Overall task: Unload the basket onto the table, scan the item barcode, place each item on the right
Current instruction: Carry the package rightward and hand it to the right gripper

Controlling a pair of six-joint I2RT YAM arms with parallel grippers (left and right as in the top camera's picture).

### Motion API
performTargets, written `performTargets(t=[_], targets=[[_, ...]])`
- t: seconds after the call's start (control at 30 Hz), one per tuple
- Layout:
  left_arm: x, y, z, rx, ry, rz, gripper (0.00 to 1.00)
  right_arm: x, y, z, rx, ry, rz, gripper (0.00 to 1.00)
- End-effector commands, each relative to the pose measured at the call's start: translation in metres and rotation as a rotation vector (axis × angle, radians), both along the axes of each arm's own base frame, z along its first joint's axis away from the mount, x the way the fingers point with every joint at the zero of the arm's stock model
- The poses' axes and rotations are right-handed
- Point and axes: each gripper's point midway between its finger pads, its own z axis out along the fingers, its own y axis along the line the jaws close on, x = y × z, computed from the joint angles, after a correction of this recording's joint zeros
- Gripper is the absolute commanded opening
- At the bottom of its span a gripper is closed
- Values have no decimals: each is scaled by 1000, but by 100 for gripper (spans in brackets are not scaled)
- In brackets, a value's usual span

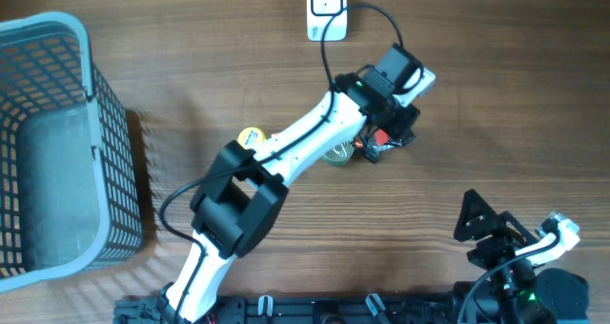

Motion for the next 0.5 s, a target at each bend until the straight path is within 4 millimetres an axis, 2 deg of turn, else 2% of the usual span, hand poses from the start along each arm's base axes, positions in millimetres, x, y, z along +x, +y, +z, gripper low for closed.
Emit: performTargets(t=[0.0,0.03,0.1,0.13,0.17,0.2,0.27,0.3,0.33,0.37,0.4,0.43,0.47], targets=[[-23,-15,-23,22,43,-42,4,-3,-5,-7,49,26,-53,100],[-21,-15,-23,39,18,-30,4,-4,-5,-11,50,45,-53,100],[-3,1,-17,105,-61,38,27,-7,0,-30,62,126,-28,100],[9,17,-2,131,-106,86,46,-6,5,-37,74,162,-4,100],[20,31,17,139,-143,130,74,-3,6,-38,77,172,5,100],[34,52,50,124,-191,187,100,4,7,-33,80,159,9,100],[50,84,103,66,-247,261,100,17,16,-22,110,127,54,100],[55,98,125,42,-272,291,100,23,18,-23,176,141,39,100],[60,118,155,6,-310,334,100,29,18,-30,273,184,-10,100],[64,145,194,-40,-363,387,100,39,23,-48,402,268,-56,100],[64,166,221,-79,-397,437,100,54,34,-66,493,343,-41,100],[63,184,242,-116,-415,492,100,67,46,-77,541,385,5,100],[61,199,254,-128,-427,523,100,80,57,-84,575,416,60,100]])
